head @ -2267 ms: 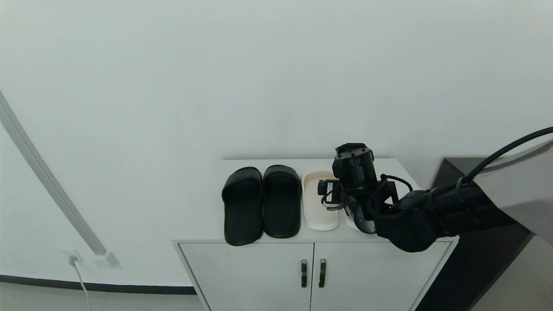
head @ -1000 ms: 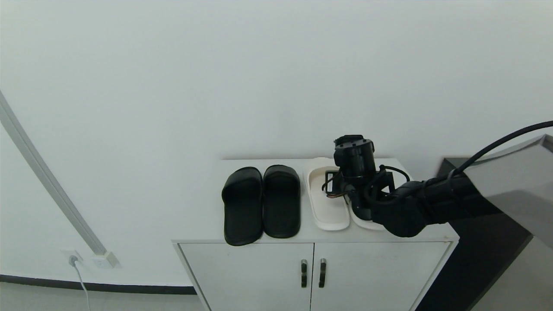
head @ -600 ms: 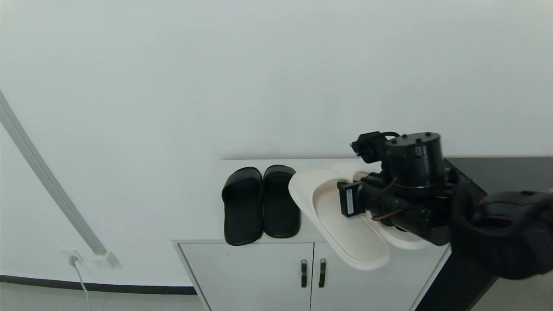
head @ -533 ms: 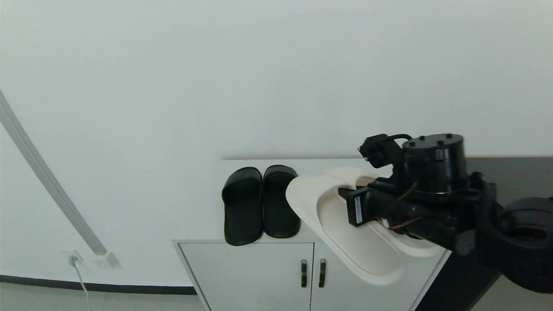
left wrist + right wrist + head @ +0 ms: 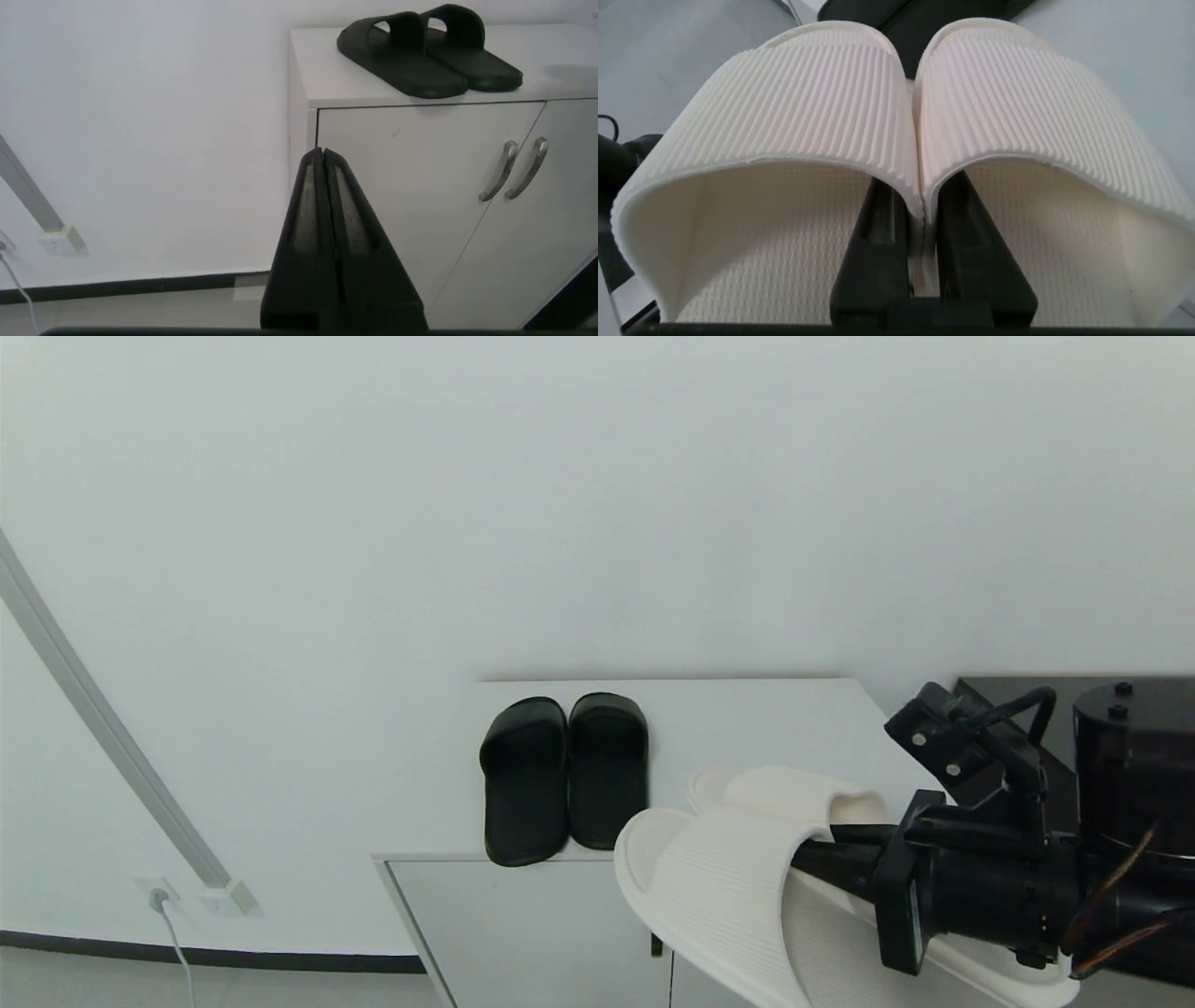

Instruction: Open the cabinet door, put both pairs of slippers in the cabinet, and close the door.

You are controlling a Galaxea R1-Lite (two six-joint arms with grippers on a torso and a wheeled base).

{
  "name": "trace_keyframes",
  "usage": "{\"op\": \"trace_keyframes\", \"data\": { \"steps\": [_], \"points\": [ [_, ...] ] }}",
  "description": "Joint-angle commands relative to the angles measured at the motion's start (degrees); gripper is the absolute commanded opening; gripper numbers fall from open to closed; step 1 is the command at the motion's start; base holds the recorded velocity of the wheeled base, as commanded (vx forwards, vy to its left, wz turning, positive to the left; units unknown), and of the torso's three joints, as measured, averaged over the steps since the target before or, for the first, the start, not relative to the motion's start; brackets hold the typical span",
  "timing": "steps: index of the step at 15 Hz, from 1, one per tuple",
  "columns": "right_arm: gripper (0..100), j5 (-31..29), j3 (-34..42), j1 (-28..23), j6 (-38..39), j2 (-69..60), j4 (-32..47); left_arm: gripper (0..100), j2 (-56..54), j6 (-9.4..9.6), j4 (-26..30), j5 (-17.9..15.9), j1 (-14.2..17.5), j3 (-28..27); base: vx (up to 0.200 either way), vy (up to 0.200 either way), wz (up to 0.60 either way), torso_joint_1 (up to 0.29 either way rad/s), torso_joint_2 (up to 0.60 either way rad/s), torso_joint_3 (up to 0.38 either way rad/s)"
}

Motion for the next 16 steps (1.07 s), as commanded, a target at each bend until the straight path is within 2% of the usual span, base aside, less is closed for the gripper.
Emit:
{"op": "trace_keyframes", "data": {
  "steps": [1, 4, 13, 16],
  "points": [
    [0, 0.10, 0.51, 0.14, 0.00, -0.52, -0.06, 0, 0.07, -0.04, -0.01, -0.01, 0.01, 0.01, 0.000, 0.000, 0.00, 0.000, 0.00, 0.000],
    [0, 0.02, 0.95, 0.66, -0.09, -0.61, -0.06, 0, 0.07, -0.04, -0.01, -0.01, 0.01, 0.01, 0.000, 0.000, 0.00, 0.000, 0.00, 0.000],
    [0, -0.34, 3.06, 1.81, -2.29, -1.13, -0.06, 0, 0.07, -0.04, -0.01, -0.01, 0.01, 0.01, -0.200, 0.000, 0.00, 0.000, 0.00, 0.004],
    [0, -0.34, 3.41, 1.72, -3.08, -1.22, -0.15, 0, 0.07, -0.04, -0.01, -0.01, 0.01, 0.01, 0.000, 0.000, 0.00, 0.000, 0.00, 0.000]
  ]
}}
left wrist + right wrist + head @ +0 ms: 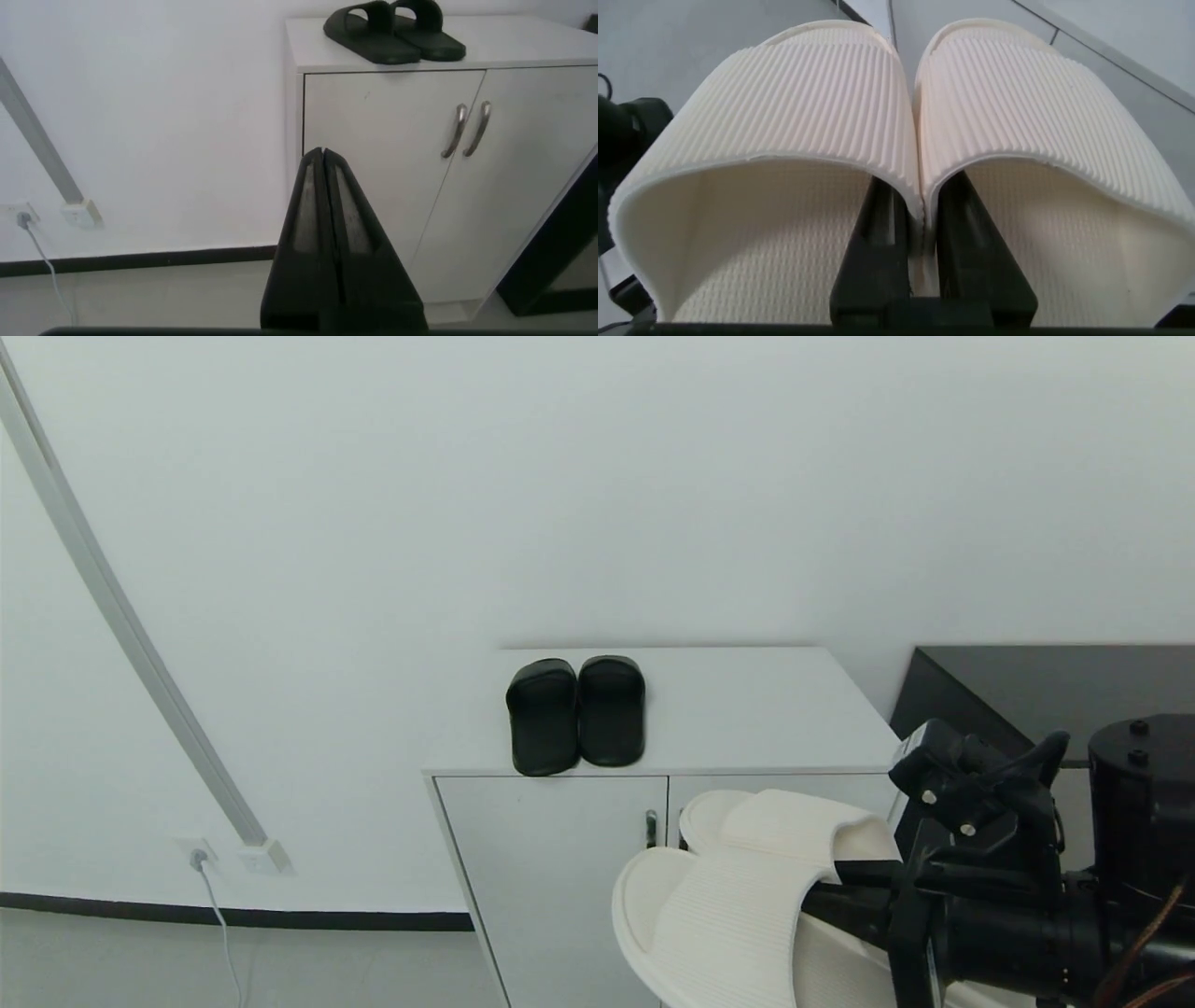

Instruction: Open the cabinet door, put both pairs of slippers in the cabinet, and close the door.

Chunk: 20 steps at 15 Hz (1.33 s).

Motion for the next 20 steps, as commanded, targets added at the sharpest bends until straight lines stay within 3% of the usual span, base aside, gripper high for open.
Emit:
{"op": "trace_keyframes", "data": {
  "steps": [1, 12, 16, 17, 20],
  "points": [
    [0, 0.06, 0.31, -0.05, 0.06, 0.00, 0.06, 0, 0.07, -0.01, 0.01, 0.00, -0.02, 0.01, 0.000, 0.000, 0.00, 0.000, 0.00, 0.000],
    [0, -0.03, 0.40, -0.14, -0.03, 0.09, 0.06, 0, 0.07, -0.10, 0.01, 0.09, -0.02, 0.01, 0.000, 0.000, 0.00, 0.000, 0.00, 0.000],
    [0, -0.12, 1.10, -0.14, -0.03, -0.09, -0.03, 0, 0.07, -0.01, 0.01, 0.00, -0.02, 0.01, 0.000, 0.000, 0.00, -0.160, 0.41, 0.228],
    [0, -0.12, 1.28, -0.22, 0.06, -0.18, 0.06, 100, 0.07, -0.19, 0.01, 0.00, -0.02, 0.01, 0.000, 0.000, 0.00, -0.232, 0.54, 0.315],
    [0, -0.91, 1.72, -0.31, 0.06, -0.18, -0.03, 100, 0.07, -0.28, 0.01, 0.00, -0.02, 0.01, 0.000, 0.000, 0.00, -0.222, 0.54, 0.320]
  ]
}}
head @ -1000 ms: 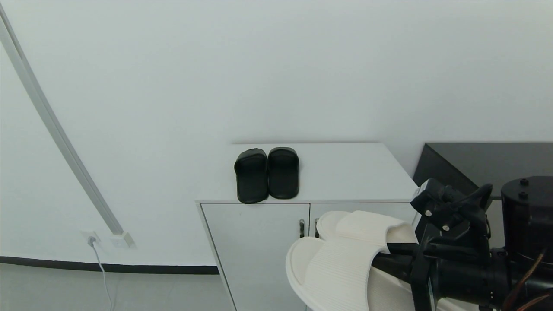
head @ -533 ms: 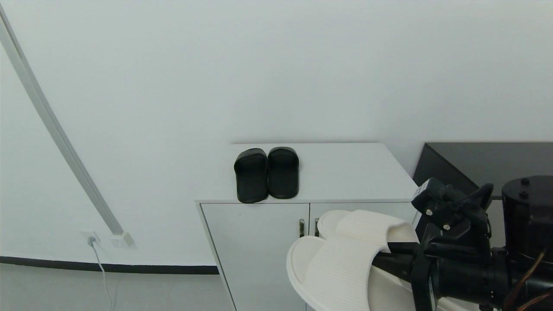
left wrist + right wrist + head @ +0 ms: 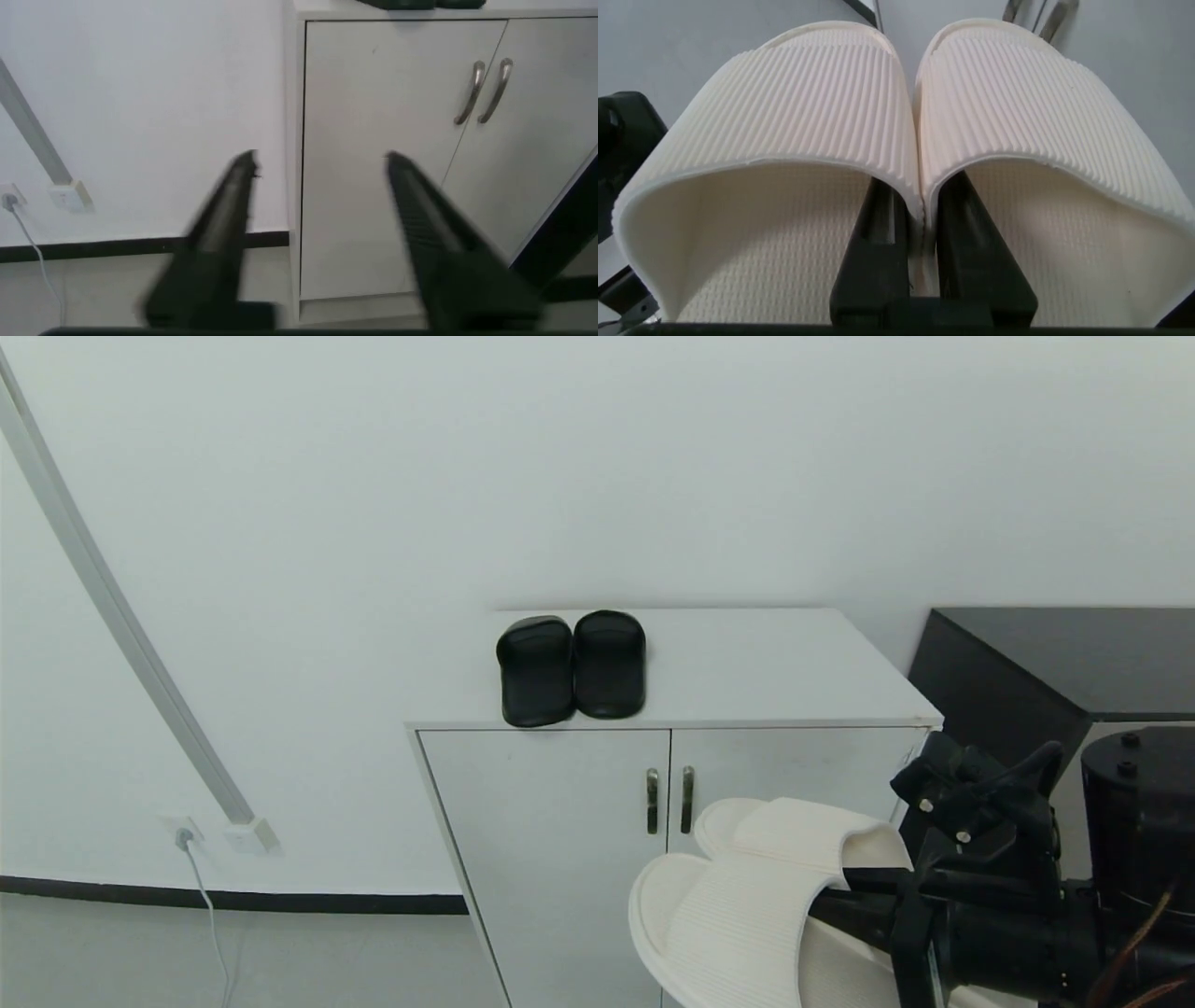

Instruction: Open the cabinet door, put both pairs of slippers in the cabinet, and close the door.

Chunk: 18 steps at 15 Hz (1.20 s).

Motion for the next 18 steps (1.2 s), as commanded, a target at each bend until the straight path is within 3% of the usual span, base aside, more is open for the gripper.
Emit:
{"op": "trace_keyframes", "data": {
  "steps": [1, 18],
  "points": [
    [0, -0.22, 0.07, 0.02, 0.02, 0.03, -0.20, 100, 0.07, -0.09, -0.01, 0.08, 0.01, 0.01, 0.000, 0.000, 0.00, -0.212, 0.53, 0.315],
    [0, -0.05, 1.30, 0.19, -0.07, 1.00, -2.40, 100, 0.07, 0.09, -0.01, -0.01, 0.01, 0.01, 0.000, 0.000, 0.00, -0.151, 0.49, 0.331]
  ]
}}
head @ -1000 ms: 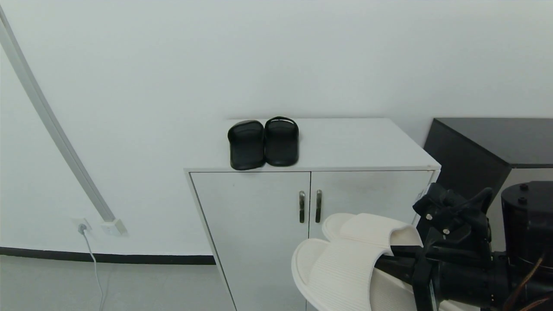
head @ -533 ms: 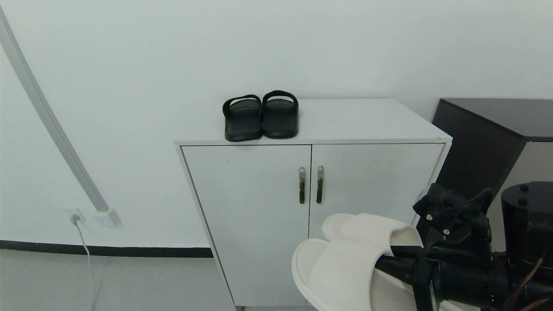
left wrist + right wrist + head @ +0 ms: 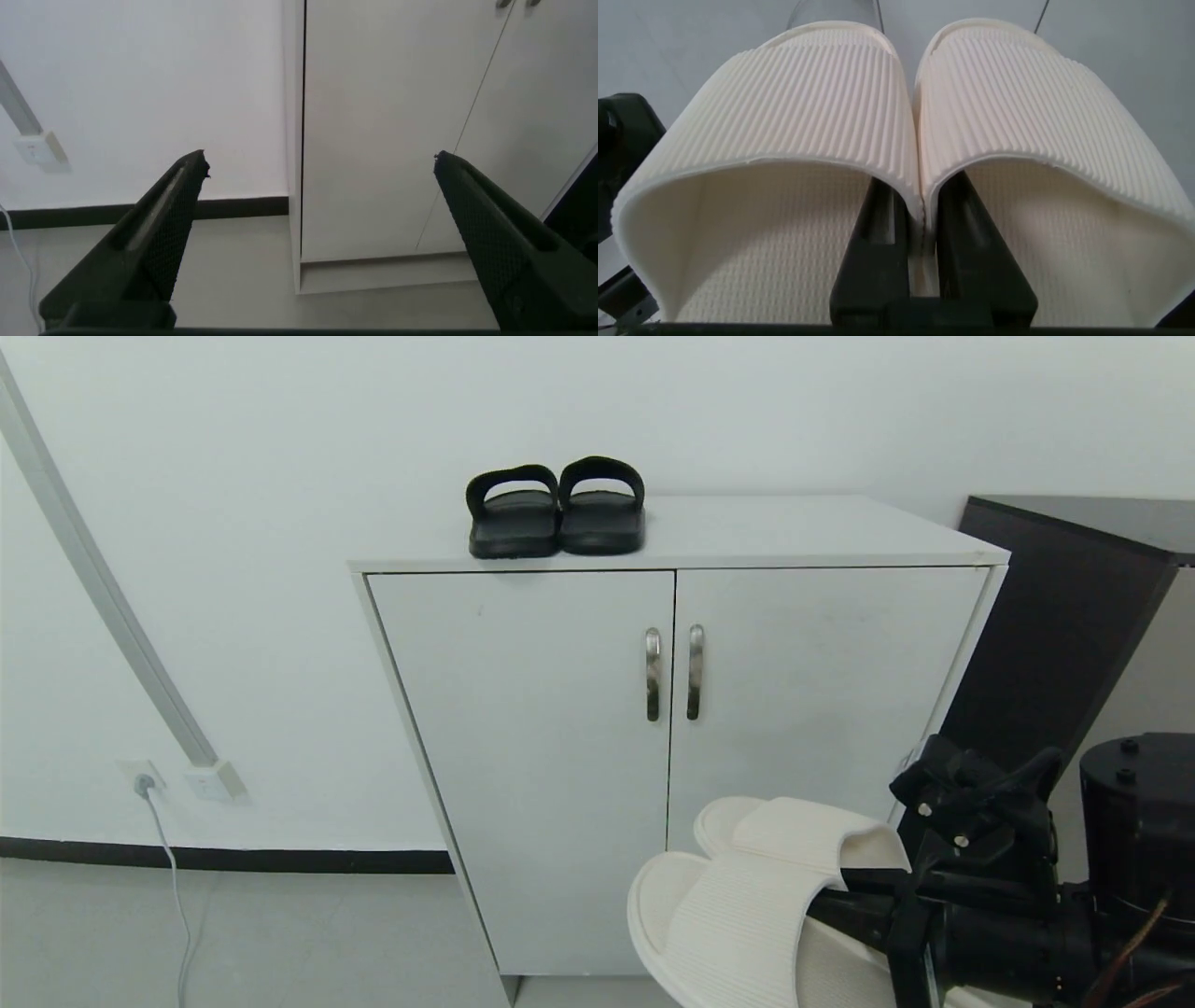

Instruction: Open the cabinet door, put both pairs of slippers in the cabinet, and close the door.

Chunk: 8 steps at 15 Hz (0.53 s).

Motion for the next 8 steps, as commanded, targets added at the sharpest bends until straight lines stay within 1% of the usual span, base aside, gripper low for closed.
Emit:
{"op": "trace_keyframes", "data": {
  "steps": [1, 4, 8],
  "points": [
    [0, 0.04, 0.47, 0.15, -0.09, 0.46, -0.07, 100, 0.07, 0.03, -0.01, -0.01, 0.01, 0.01, 0.000, 0.000, 0.00, -0.066, 0.44, 0.378],
    [0, 0.04, 0.74, 0.23, -0.62, 0.37, -0.34, 100, 0.25, 0.03, 0.25, -0.01, 0.01, -0.08, 0.000, 0.000, 0.00, -0.028, 0.41, 0.369],
    [0, 0.04, 1.09, 0.76, -0.62, 0.46, -1.04, 100, 0.16, 0.03, 0.17, -0.01, 0.01, -0.08, 0.000, 0.000, 0.00, -0.002, 0.02, 0.014]
  ]
}}
